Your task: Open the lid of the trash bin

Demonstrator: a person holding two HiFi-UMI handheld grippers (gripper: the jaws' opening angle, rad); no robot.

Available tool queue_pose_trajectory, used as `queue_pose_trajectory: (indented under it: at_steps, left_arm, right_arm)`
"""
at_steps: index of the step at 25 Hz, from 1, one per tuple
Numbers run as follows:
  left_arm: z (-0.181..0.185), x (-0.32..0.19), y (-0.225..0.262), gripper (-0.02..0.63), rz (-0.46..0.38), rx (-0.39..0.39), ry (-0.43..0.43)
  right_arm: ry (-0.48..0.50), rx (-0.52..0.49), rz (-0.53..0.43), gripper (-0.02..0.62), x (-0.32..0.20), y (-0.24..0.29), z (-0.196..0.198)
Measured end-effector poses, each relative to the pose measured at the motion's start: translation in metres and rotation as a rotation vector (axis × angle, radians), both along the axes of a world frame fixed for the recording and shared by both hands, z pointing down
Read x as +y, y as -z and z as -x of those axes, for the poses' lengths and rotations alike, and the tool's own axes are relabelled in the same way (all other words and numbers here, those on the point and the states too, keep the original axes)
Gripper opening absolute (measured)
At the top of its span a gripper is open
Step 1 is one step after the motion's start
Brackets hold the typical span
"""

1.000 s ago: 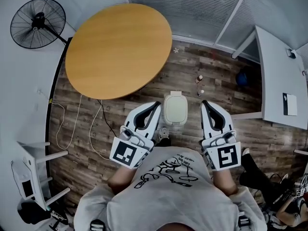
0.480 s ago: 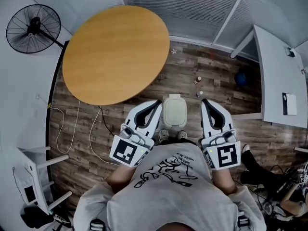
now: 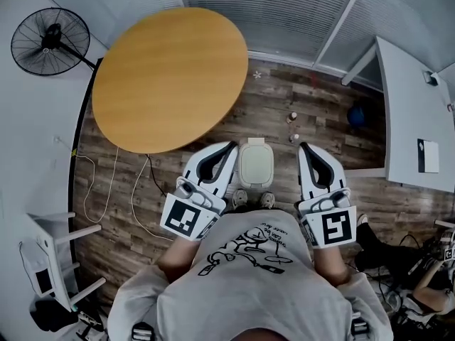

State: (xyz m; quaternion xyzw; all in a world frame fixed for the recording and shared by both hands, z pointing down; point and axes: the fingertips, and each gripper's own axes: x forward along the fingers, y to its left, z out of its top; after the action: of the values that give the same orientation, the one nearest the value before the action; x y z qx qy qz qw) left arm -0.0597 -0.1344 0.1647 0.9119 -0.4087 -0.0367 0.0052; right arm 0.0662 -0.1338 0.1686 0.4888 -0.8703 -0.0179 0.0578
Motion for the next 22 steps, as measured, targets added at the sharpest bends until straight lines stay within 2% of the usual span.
queue_pose_trajectory:
  at_steps: [12,22]
  left_arm:
    - [-0.011,0.003,-0.036,0.02,0.069,-0.02,-0.017]
    - [-0.017,0.007,-0.093,0.02,0.134,-0.044,-0.061]
  right_arm:
    - [0.038,0.005,0.047,0.007,-0.002,-0.023,0.012]
    - [0.061,0.032,0.123,0.006,-0.002,-0.079,0.019]
